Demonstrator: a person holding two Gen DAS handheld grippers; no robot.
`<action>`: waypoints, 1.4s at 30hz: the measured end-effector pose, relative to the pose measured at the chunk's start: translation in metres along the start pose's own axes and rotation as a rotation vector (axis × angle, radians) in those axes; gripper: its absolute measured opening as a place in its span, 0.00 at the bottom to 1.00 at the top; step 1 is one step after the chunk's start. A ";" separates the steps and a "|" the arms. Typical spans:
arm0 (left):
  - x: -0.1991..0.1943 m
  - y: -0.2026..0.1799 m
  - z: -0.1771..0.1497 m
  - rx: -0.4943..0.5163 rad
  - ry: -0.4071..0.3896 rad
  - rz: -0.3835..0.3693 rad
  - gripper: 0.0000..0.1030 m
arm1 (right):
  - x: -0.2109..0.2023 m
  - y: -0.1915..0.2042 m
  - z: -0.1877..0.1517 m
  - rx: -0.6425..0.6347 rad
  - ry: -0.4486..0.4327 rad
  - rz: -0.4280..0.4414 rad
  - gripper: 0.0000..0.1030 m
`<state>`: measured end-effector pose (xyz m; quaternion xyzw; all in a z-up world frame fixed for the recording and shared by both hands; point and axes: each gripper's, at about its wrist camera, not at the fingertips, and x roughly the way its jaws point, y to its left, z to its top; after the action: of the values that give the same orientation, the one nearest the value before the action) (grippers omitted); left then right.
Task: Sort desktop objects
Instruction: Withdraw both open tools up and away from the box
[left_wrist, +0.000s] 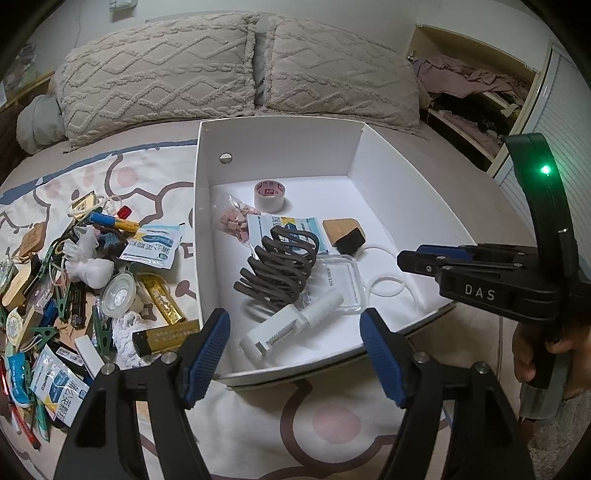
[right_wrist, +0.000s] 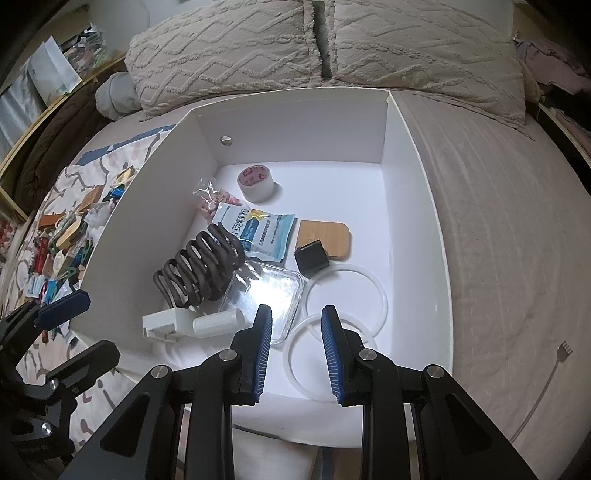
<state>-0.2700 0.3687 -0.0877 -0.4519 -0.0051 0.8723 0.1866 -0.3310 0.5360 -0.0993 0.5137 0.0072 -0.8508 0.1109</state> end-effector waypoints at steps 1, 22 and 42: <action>0.000 0.000 0.000 0.002 0.000 0.000 0.71 | 0.000 0.000 0.000 -0.001 0.001 0.001 0.27; -0.016 0.003 0.001 0.027 -0.042 0.020 0.71 | 0.002 0.002 0.000 -0.010 -0.002 0.005 0.27; -0.025 0.011 0.003 0.018 -0.092 0.049 0.96 | -0.021 0.000 0.004 -0.024 -0.190 -0.063 0.98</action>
<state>-0.2627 0.3509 -0.0678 -0.4094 0.0053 0.8966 0.1686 -0.3248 0.5396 -0.0795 0.4286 0.0232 -0.8987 0.0904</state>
